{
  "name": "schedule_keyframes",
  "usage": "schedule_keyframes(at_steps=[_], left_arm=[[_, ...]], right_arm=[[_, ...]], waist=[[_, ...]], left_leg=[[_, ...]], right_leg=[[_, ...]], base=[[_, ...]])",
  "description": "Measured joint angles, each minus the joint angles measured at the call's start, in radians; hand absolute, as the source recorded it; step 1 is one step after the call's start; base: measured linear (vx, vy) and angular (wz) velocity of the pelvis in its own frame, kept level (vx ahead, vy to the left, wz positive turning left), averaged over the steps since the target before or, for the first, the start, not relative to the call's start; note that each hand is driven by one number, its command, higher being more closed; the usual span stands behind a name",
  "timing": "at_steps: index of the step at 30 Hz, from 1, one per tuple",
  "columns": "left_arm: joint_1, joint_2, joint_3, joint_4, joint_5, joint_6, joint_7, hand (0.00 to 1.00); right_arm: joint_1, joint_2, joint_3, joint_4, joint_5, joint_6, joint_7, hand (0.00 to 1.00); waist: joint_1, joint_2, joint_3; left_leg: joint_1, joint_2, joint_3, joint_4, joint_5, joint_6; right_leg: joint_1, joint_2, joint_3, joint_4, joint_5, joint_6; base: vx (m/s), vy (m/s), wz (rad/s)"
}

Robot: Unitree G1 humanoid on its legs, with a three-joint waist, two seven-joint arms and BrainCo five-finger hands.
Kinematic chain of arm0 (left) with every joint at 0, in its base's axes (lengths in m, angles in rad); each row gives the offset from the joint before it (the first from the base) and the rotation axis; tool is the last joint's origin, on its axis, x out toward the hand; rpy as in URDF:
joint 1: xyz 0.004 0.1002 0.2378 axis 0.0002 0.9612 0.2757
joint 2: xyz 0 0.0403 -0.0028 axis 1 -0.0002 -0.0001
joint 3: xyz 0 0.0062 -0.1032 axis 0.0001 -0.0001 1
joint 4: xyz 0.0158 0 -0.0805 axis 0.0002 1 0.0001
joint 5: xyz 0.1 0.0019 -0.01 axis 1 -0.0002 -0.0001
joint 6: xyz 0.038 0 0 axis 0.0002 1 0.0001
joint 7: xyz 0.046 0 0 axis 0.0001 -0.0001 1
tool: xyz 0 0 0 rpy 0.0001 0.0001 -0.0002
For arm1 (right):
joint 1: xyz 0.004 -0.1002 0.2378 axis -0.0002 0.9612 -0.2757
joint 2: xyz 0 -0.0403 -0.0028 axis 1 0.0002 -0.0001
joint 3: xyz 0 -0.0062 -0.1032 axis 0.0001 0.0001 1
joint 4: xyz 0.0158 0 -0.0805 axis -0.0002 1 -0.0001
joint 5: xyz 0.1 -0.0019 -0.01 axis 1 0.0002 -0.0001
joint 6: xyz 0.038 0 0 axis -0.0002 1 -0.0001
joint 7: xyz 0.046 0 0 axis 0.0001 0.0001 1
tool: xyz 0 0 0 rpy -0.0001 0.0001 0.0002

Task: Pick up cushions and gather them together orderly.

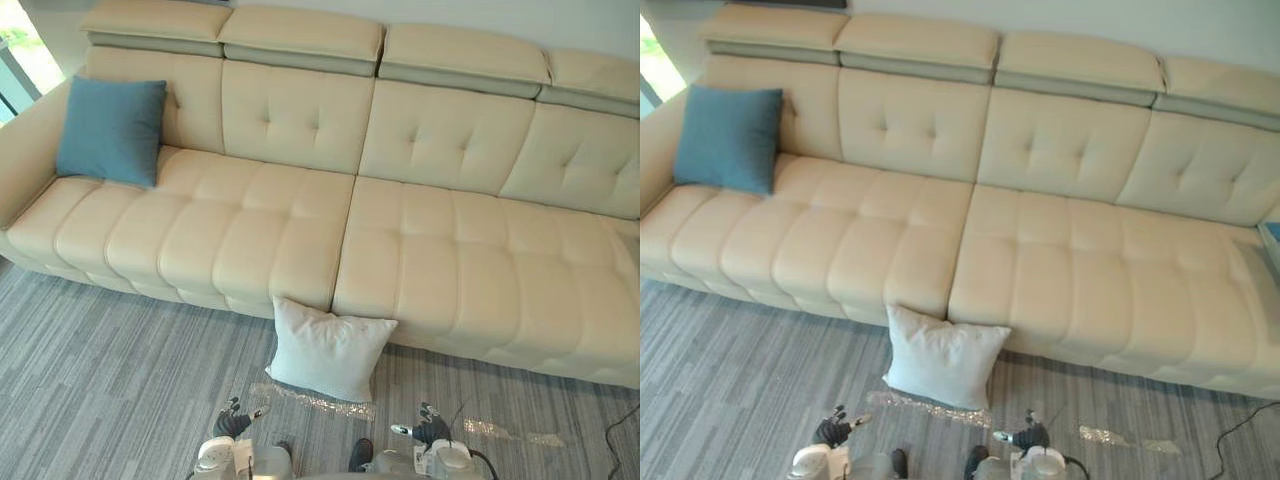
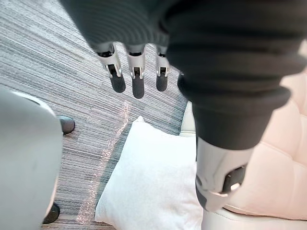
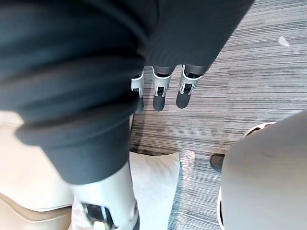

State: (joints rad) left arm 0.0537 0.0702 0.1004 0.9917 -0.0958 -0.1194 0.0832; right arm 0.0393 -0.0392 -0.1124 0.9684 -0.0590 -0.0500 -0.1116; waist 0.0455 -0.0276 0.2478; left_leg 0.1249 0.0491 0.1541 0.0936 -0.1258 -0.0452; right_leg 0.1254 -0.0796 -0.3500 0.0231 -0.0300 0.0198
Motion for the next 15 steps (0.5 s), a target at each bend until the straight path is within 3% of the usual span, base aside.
schedule_keyframes(at_steps=[3, 9, 15], left_arm=[[0.000, 0.000, 0.000, -0.001, 0.010, 0.000, 0.000, 0.00], [0.000, -0.010, -0.002, -0.008, 0.012, 0.001, -0.001, 0.00], [-0.006, -0.006, -0.002, -0.010, 0.010, 0.006, -0.001, 0.00]], right_arm=[[0.000, 0.000, 0.001, -0.001, 0.000, 0.000, 0.000, 0.00], [0.003, -0.020, 0.002, -0.002, 0.001, 0.001, 0.000, 0.00], [0.012, -0.018, -0.003, -0.011, 0.021, 0.001, -0.002, 0.00]], waist=[[-0.001, 0.000, -0.001], [0.007, 0.035, -0.019], [0.007, 0.033, -0.018]], left_leg=[[-0.004, -0.006, -0.002, -0.014, 0.013, 0.003], [-0.123, 0.041, -0.015, 0.216, -0.112, -0.003], [-0.132, 0.043, -0.021, 0.266, -0.111, -0.008]], right_leg=[[-0.002, -0.004, -0.005, -0.016, 0.011, 0.002], [-0.012, 0.015, -0.020, 0.018, -0.017, 0.005], [-0.002, 0.021, -0.004, 0.004, -0.023, -0.002]], base=[[-0.04, 0.030, 0.05], [0.00, 0.044, 0.05], [0.07, 0.023, 0.01]])
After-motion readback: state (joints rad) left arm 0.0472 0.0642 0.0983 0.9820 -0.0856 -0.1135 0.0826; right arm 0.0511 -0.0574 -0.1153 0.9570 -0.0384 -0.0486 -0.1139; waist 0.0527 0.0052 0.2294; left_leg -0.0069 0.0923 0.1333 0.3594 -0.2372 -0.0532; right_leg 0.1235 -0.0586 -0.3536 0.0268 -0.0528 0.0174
